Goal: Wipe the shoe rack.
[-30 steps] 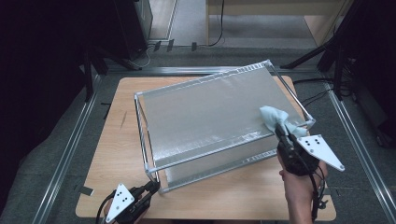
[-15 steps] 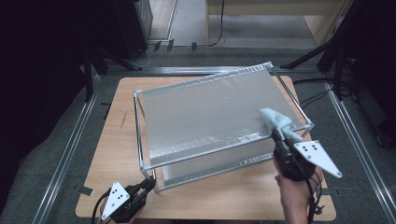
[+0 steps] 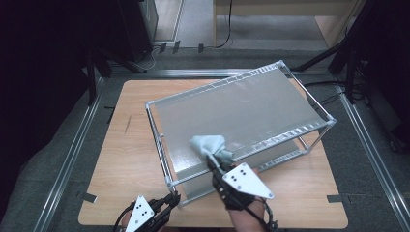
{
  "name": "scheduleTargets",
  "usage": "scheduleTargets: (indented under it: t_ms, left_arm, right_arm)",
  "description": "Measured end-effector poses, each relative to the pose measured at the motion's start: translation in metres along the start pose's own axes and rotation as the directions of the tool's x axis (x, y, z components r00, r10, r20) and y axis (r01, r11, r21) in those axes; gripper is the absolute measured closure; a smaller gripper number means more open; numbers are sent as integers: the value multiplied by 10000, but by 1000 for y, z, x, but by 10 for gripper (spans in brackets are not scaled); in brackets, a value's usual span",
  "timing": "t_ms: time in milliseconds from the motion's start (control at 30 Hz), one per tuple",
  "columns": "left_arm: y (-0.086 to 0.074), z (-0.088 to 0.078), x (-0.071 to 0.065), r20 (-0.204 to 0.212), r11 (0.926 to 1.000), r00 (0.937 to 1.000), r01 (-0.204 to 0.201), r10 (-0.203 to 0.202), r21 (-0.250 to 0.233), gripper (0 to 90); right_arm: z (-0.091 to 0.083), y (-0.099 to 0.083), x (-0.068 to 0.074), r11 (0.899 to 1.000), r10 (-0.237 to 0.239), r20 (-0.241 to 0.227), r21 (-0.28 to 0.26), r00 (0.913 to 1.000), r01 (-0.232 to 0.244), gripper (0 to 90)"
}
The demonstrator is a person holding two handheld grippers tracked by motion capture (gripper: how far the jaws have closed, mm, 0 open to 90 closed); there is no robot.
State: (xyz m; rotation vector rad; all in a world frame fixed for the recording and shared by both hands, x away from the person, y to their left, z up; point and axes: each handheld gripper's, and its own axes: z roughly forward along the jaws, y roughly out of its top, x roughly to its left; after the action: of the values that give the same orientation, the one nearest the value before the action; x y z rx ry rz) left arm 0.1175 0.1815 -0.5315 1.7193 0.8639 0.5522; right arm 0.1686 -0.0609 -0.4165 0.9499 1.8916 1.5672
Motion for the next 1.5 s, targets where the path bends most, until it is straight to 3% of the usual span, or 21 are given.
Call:
scheduleTargets:
  t_ms: [33, 67, 133, 200, 333, 433, 600, 733, 800, 900, 933, 967, 1000, 1133, 1267, 1333, 1400, 1500]
  left_arm:
    - [0, 0, 0, 12, 10000, 10000, -9, 9, -2, 817]
    - [0, 0, 1, 38, 10000, 10000, -31, 31, 10, 818]
    - [0, -1, 2, 27, 10000, 10000, -68, 68, 30, 818]
    - [0, -1, 3, 3, 10000, 10000, -79, 79, 26, 818]
    - [0, -1, 7, -88, 10000, 10000, -4, 4, 27, 818]
    - [0, -2, 11, -147, 10000, 9999, 28, -28, 8, 818]
    - [0, -4, 16, -326, 10000, 9995, 50, -50, 3, 818]
    - [-1, -6, 23, -505, 9999, 9986, 136, -136, -2, 818]
    - [-1, -6, 24, -530, 9999, 9985, 161, -162, -12, 817]
    - [-1, -6, 23, -597, 9997, 9979, 240, -241, -27, 818]
    - [-1, -6, 23, -553, 9995, 9980, 316, -317, -28, 818]
    - [-1, -6, 23, -522, 9995, 9981, 327, -329, -36, 817]
    - [-1, -6, 23, -499, 9994, 9982, 334, -336, -51, 817]
    - [-1, -4, 18, -298, 9997, 9992, 254, -255, -26, 816]
    - [-2, -2, 10, -209, 9998, 9996, 189, -190, -65, 816]
    - [-1, -1, 6, -272, 10000, 9996, 72, -73, -49, 817]
    - [-1, -1, 6, -282, 10000, 9996, 4, -5, -34, 819]
    - [-1, -1, 7, -199, 10000, 9998, 42, -42, -12, 818]
  right_arm:
    - [1, 0, 8, 10000, -61, -425, -5, 9991, 61, 854]
    - [1, 0, 12, 9998, -206, -538, -28, 9983, 205, 854]
    - [1, 0, 18, 9989, -466, -623, -24, 9970, 465, 854]
    - [-1, 0, 13, 9986, -537, -578, -47, 9969, 535, 855]
    - [-9, 1, -20, 9995, -295, 472, -114, 9984, 301, 856]
    - [-21, 1, -55, 9995, 201, 1439, -284, 9894, -162, 857]
    - [-43, 0, -106, 9956, 845, 2917, -642, 9528, -687, 856]
    - [-60, -2, -137, 9901, 1305, 3840, -984, 9141, -1000, 856]
    - [-65, -5, -149, 9900, 1285, 4269, -1087, 8951, -903, 857]
    - [-64, -5, -147, 9889, 1367, 4436, -1144, 8857, -953, 860]
    - [-61, -5, -142, 9902, 1285, 4447, -1070, 8864, -898, 861]
    - [-58, -4, -136, 9903, 1276, 4301, -1046, 8937, -911, 862]
    - [-53, -4, -128, 9905, 1264, 3962, -1008, 9094, -937, 861]
    - [-34, -3, -92, 9960, 736, 3060, -702, 9492, -546, 862]
    - [-14, -3, -44, 9979, 512, 1644, -478, 9851, -439, 861]
    - [-6, -4, -15, 9993, 22, 1064, -381, 9943, 18, 860]
    - [-1, -5, 7, 9986, -378, 637, -342, 9972, 401, 860]
    - [1, -4, 15, 9981, -538, 302, -298, 9981, 547, 860]
